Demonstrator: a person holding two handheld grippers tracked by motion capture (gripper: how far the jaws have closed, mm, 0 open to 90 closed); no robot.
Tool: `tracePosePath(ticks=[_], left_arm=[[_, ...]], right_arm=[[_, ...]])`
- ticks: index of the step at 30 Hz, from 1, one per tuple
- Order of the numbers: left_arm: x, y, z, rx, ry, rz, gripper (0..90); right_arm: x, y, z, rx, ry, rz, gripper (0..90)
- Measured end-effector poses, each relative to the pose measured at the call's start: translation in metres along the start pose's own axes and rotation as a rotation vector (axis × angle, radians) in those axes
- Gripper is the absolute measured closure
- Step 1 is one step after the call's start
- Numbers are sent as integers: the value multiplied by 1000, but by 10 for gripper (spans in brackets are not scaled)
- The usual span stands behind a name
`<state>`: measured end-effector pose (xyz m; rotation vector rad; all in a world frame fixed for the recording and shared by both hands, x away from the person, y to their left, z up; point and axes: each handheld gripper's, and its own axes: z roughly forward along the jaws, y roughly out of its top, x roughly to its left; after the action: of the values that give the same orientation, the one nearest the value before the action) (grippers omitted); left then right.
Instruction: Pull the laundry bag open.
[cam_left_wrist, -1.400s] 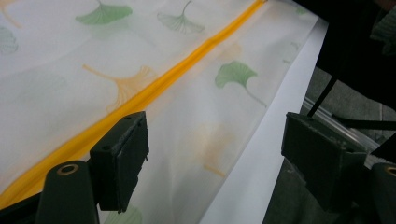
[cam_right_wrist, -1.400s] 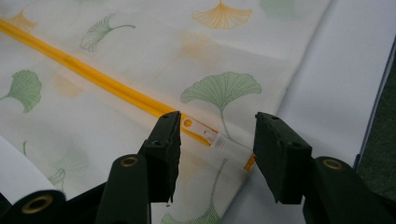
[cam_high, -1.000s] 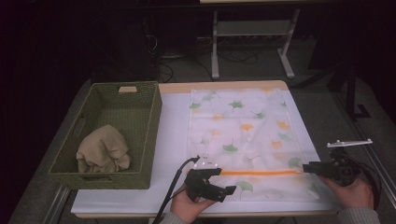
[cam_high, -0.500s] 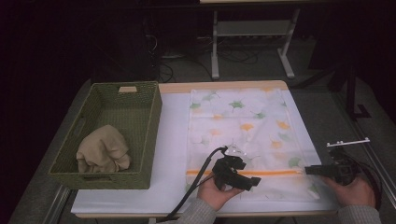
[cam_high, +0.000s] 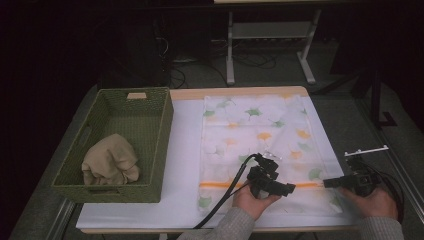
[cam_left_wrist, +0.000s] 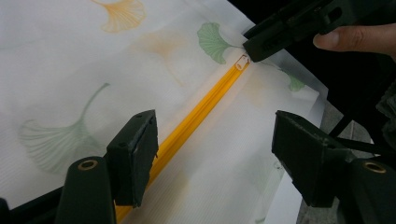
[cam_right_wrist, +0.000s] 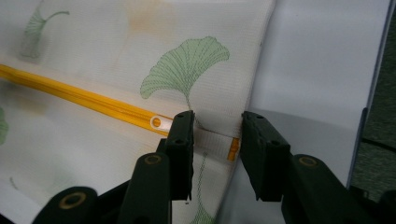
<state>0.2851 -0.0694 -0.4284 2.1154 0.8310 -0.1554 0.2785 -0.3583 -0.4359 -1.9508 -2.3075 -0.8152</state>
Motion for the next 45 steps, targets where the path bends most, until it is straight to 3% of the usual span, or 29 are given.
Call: tracePosePath(ticks=[3,7,16,19,21,27,35,40,43,45], left_arm=[[-3,3,9,16,-9,-10,318],[-6,9,19,19,-41,-19,346],[-10,18,39,10,-142,-91,397],[-10,21,45,15,-142,-125,465],[-9,21,49,17,-164,-143,459],[-4,19,58,42,-149,-173,544],[-6,17,68,74,-131,-166,619],[-6,16,70,78,-134,-168,636],[-3,16,72,77,-151,-197,650],[-2,16,73,74,-166,-221,654]], right_arm=[[4,0,1,-5,-50,-10,708],[4,-2,1,-14,-59,-7,770],[1,-5,-5,-43,-2,-15,826],[0,-6,-8,-54,17,-13,828],[1,-6,-11,-59,30,-16,829],[3,-6,-12,-61,53,-11,807],[-5,-9,-1,-13,66,30,699],[-7,-11,-2,-27,89,46,652],[-3,-9,1,-33,82,31,684],[0,-9,1,-31,46,15,749]])
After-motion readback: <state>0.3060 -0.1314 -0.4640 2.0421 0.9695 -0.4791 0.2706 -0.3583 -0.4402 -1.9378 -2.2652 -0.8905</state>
